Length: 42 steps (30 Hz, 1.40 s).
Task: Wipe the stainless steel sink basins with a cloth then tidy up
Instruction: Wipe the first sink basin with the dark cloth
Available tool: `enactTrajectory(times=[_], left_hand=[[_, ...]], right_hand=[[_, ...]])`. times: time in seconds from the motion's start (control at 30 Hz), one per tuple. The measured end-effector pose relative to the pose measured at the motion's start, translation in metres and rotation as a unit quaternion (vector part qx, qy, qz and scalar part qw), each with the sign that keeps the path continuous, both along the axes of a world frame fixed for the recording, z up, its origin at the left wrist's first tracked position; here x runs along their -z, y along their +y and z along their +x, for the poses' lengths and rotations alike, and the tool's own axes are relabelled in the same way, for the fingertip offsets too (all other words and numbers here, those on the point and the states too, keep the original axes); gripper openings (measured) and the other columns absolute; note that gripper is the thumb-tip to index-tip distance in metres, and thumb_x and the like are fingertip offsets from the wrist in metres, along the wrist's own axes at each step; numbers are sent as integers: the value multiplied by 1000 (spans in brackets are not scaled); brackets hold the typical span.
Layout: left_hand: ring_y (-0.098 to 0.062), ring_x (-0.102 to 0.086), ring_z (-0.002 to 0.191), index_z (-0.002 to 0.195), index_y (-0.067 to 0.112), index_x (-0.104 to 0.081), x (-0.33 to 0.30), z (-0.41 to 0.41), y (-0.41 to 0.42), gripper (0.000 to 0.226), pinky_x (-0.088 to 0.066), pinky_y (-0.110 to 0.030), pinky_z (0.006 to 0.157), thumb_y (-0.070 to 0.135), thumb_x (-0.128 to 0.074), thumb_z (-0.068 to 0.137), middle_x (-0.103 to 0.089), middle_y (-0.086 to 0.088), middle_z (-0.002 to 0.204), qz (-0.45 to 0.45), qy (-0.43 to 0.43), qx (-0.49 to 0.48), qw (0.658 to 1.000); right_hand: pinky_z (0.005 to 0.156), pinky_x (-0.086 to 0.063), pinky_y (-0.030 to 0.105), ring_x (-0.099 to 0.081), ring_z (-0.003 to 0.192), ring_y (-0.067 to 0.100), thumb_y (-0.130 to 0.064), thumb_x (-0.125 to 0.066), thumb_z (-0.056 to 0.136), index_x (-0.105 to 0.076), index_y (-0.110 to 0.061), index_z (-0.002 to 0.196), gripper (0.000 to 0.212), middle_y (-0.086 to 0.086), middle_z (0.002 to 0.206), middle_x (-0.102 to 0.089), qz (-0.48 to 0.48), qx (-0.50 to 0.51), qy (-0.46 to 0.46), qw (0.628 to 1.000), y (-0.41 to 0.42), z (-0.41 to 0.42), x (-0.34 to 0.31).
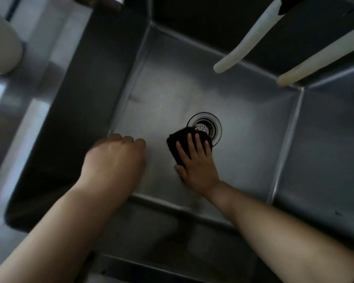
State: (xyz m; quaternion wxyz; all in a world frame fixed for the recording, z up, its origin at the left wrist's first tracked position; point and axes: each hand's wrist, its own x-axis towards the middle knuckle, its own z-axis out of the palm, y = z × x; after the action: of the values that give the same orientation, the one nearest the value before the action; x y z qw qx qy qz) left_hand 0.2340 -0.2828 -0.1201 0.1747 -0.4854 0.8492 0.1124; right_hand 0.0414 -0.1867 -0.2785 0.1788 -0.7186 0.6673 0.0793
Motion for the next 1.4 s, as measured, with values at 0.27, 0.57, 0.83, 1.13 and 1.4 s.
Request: enactTrajectory(times=[0.27, 0.57, 0.83, 1.13, 1.4], left_hand=[[-17, -57, 103, 119, 32, -52, -14, 50, 18, 35, -48, -31, 79, 43, -39, 88, -60, 8, 108, 12, -23, -28, 999], [-16, -53, 113, 121, 33, -50, -40, 53, 43, 34, -44, -30, 89, 43, -39, 91, -59, 10, 118, 8, -11, -55, 998], [-13, -54, 109, 120, 34, -51, -90, 37, 82, 31, -41, -28, 89, 44, -37, 94, -59, 12, 113, -8, 10, -65, 998], [-11, -52, 114, 129, 35, -47, -154, 38, 117, 34, -43, -26, 91, 41, -41, 96, -58, 12, 120, -30, 42, -111, 993], [-12, -54, 109, 123, 33, -53, -182, 76, 127, 30, -50, -29, 84, 38, -42, 96, -60, 11, 114, -29, 98, -141, 985]], right_hand=[[112, 13, 52, 12, 144, 37, -49, -29, 97, -5, -27, 151, 63, 17, 158, 5, -10, -59, -3, 998, -85, 61, 12], [109, 22, 48, 17, 143, 31, -43, -38, 98, -10, -37, 149, 59, 7, 158, 9, 85, -312, -29, 946, 22, 39, -16], [111, -22, 40, -12, 141, 33, -16, -44, 95, -13, -43, 148, 67, 6, 159, -3, 171, 46, -4, 984, 56, -60, -73], [98, -36, 30, -37, 119, 24, 2, -49, 85, -46, -29, 138, 62, 4, 127, -48, 121, 138, -82, 980, 71, -68, -166], [99, -31, 24, -39, 119, 19, 2, -45, 87, -52, -23, 135, 54, 2, 128, -49, -10, 131, -238, 962, 46, 29, -272]])
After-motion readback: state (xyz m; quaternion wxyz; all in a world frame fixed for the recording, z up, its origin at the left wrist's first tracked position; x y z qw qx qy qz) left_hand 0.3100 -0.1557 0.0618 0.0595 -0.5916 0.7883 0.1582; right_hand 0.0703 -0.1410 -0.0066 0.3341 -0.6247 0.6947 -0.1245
